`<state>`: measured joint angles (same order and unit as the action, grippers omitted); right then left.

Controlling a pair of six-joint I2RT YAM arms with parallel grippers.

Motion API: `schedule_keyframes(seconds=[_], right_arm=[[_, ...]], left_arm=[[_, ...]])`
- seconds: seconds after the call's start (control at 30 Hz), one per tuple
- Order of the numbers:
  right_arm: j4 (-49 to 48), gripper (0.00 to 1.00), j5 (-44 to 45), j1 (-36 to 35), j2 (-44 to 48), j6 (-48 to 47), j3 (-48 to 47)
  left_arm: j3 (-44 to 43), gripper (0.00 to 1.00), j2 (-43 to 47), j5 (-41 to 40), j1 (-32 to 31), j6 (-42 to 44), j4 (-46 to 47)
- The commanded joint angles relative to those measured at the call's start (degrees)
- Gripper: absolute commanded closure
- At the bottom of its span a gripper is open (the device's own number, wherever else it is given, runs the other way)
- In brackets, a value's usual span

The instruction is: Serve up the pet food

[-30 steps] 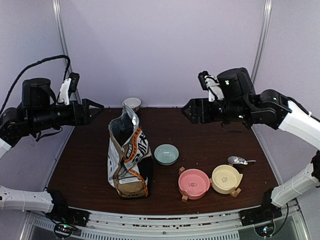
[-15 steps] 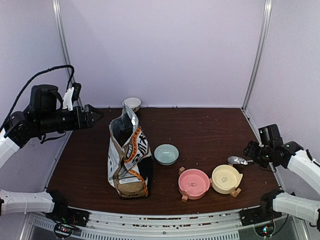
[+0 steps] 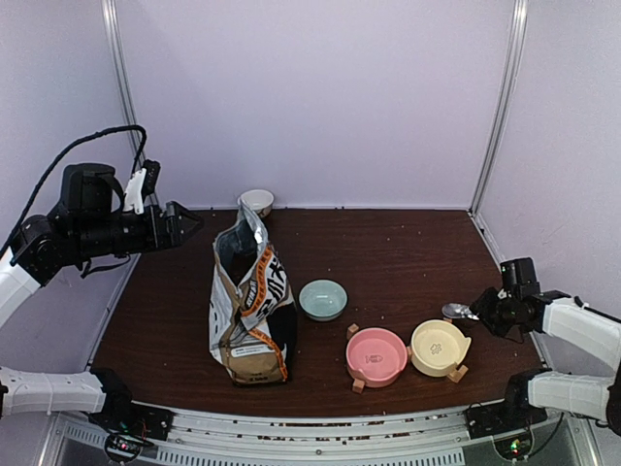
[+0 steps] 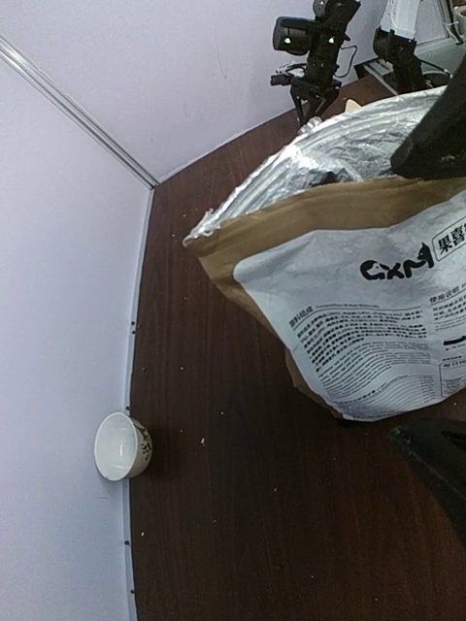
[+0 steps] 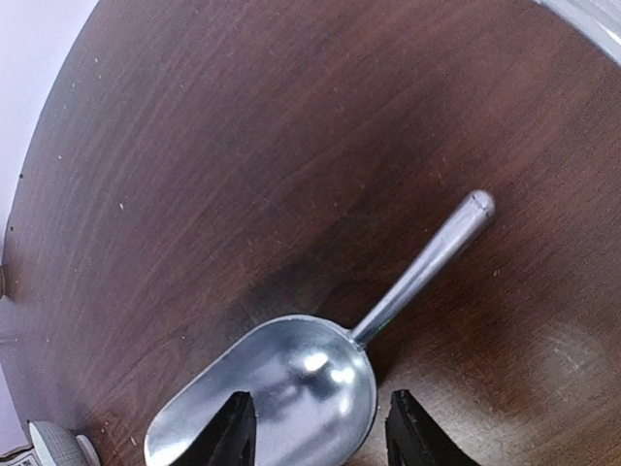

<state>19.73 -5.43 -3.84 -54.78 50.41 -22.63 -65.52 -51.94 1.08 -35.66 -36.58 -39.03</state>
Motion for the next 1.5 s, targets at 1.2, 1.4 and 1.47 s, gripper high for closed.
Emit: schedule_keyframes(seconds=[1.2, 1.4, 1.47], right_arm=[[-14.0, 1.00, 16.8, -32.1, 7.4, 8.5, -19.1], [-15.4, 1.00, 22.5, -43.0, -1.3, 6.2, -31.3], [-15.4, 1.00, 23.3, -45.4, -4.0, 5.0, -34.6]], left_arm=[[-23.1, 0.23, -23.7, -8.4, -27.3, 3.2, 22.5], [-25.9, 0.22, -32.1, -2.0, -29.5, 1.8, 25.1], [-26.5, 0.21, -33.7, -0.3, -29.9, 2.4, 25.3]])
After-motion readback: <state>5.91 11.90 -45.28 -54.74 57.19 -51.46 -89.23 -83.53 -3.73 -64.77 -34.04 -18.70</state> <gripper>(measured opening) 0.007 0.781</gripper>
